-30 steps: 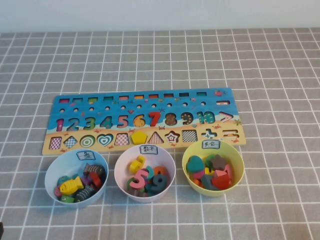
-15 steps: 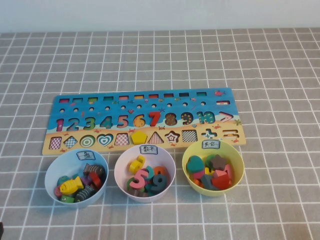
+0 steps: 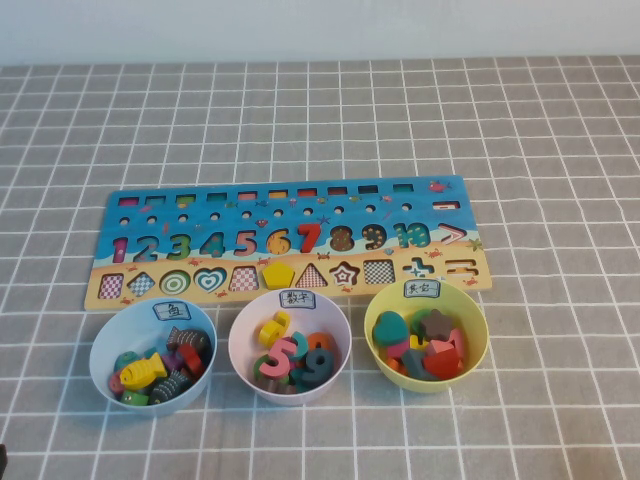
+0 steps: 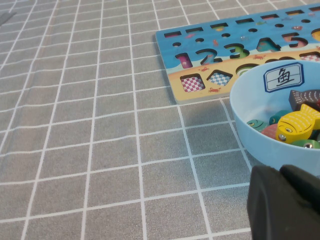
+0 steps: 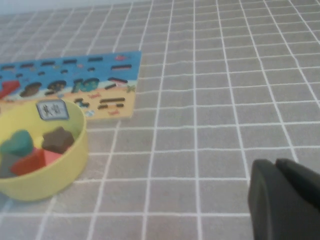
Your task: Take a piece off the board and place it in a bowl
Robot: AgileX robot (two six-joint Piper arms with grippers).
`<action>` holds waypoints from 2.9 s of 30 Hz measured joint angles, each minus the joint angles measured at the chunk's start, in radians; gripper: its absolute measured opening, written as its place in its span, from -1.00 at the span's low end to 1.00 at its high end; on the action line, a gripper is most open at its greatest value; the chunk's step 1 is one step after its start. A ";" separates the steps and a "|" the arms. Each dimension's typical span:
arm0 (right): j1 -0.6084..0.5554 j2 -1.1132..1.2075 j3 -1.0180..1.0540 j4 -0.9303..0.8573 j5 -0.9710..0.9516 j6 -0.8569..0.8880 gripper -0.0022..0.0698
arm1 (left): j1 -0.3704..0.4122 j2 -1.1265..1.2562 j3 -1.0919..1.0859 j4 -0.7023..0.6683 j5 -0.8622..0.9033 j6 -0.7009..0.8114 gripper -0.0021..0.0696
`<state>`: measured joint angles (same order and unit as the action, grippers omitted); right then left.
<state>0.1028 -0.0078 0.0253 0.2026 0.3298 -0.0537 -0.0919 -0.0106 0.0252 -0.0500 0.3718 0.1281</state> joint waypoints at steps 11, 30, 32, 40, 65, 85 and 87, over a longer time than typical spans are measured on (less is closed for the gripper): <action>0.000 0.000 0.000 0.510 -0.140 0.000 -0.99 | 0.000 0.000 0.000 0.000 0.000 0.000 -0.94; 0.000 0.263 -0.265 0.560 0.188 0.000 -0.99 | 0.000 0.000 0.000 0.000 0.000 0.000 -0.94; 0.000 0.362 -0.350 0.496 0.278 0.000 -0.99 | 0.000 0.000 0.000 0.000 0.000 0.000 -0.94; 0.000 0.828 -0.724 0.324 0.567 -0.022 -0.99 | 0.000 0.000 0.000 0.000 0.000 0.000 -0.94; 0.403 1.910 -1.850 0.105 0.897 -0.379 -0.99 | 0.000 0.000 0.000 0.000 0.000 0.000 -0.94; 0.430 2.225 -2.128 0.141 0.902 -1.093 -0.18 | 0.000 0.000 0.000 0.000 0.000 0.000 -0.94; 0.430 2.261 -2.164 0.141 0.902 -1.094 -0.04 | 0.000 0.000 0.000 0.000 0.000 0.000 -0.94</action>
<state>0.5328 2.2531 -2.1391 0.3436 1.2320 -1.1482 -0.0919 -0.0106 0.0252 -0.0500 0.3718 0.1281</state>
